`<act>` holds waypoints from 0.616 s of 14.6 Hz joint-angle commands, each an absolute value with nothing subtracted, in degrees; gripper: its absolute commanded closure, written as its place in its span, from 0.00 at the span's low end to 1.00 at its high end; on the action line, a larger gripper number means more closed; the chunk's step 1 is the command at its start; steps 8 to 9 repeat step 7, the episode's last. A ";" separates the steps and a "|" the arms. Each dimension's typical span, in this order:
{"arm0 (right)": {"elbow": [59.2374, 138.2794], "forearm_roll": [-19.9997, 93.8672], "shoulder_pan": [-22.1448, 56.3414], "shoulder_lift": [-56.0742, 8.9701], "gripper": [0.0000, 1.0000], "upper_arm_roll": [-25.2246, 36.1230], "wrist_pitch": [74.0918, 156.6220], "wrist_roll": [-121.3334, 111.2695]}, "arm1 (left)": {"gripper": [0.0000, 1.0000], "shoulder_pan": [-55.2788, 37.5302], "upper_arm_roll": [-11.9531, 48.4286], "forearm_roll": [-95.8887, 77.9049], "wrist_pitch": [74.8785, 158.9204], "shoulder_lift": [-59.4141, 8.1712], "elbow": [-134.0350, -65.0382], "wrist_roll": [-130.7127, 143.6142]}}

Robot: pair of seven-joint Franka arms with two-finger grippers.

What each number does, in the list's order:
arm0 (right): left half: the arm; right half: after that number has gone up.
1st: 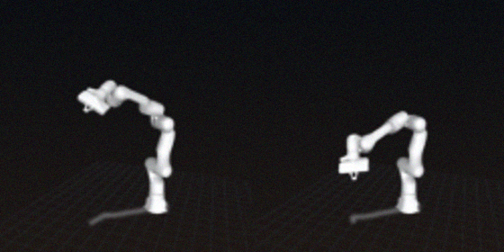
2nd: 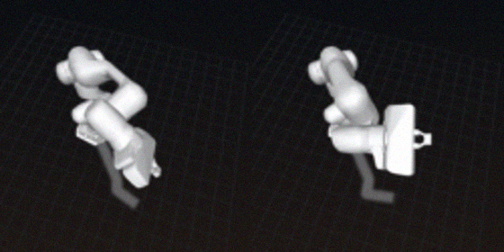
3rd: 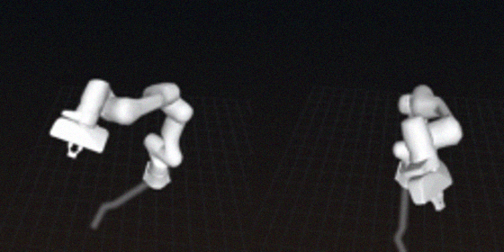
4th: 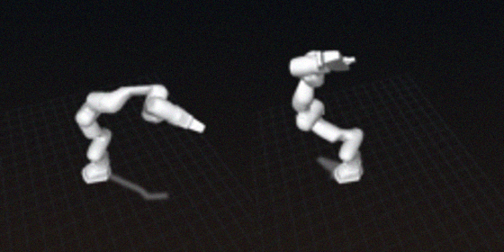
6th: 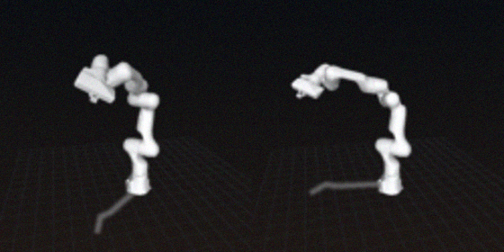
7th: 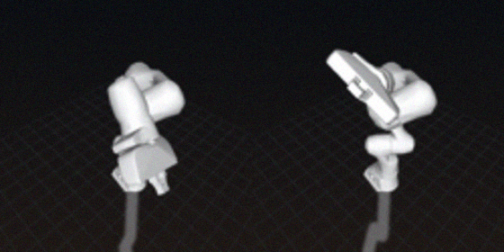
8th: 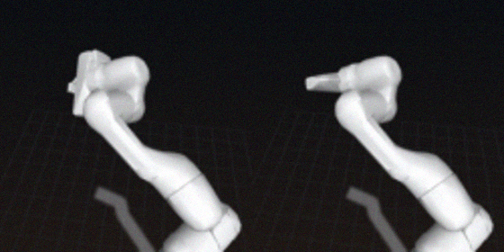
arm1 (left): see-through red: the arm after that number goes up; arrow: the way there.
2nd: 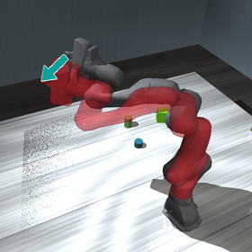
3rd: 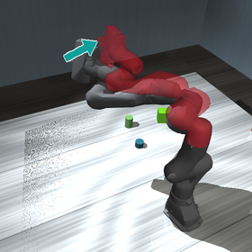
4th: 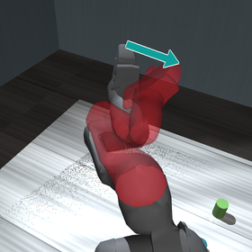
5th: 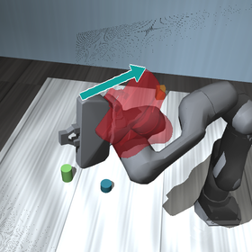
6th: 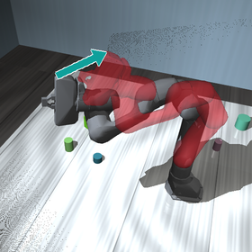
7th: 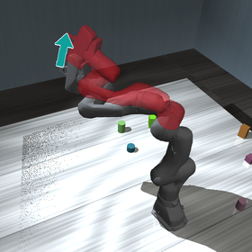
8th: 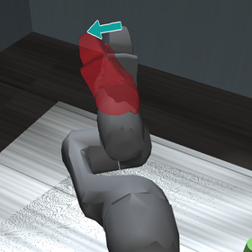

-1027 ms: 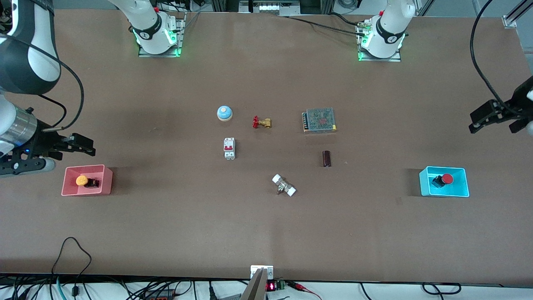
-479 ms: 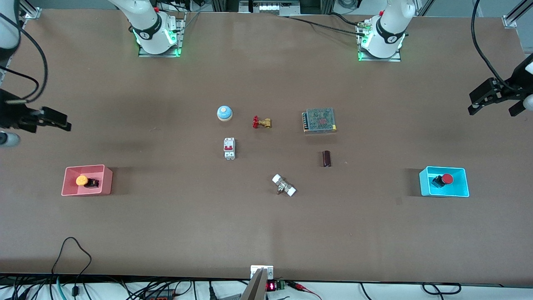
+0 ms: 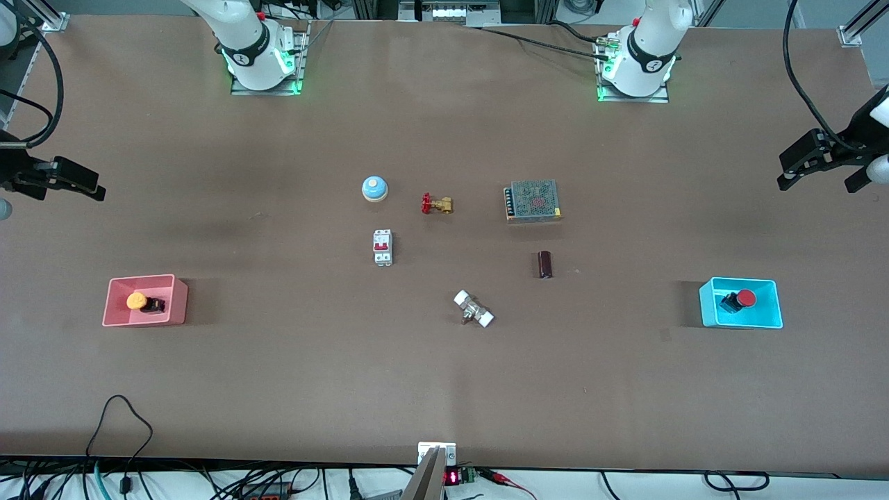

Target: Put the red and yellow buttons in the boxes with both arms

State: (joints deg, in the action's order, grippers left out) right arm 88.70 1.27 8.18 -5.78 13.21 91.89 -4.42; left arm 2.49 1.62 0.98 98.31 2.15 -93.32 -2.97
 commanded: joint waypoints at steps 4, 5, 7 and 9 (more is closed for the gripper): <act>92.64 0.09 8.26 -1.76 0.00 12.66 91.85 -3.34 | 0.00 3.16 2.46 0.00 99.05 3.78 -94.48 -3.69; 92.64 0.09 8.35 -1.76 0.00 12.66 91.85 -3.34 | 0.00 3.16 2.81 -0.09 99.05 3.78 -94.48 -3.69; 92.64 0.09 8.35 -1.76 0.00 12.57 91.76 -3.34 | 0.00 3.25 2.81 -0.09 99.05 3.78 -94.48 -3.69; 92.64 0.09 8.35 -1.76 0.00 12.57 91.76 -3.34 | 0.00 3.25 2.81 -0.09 99.05 3.78 -94.48 -3.69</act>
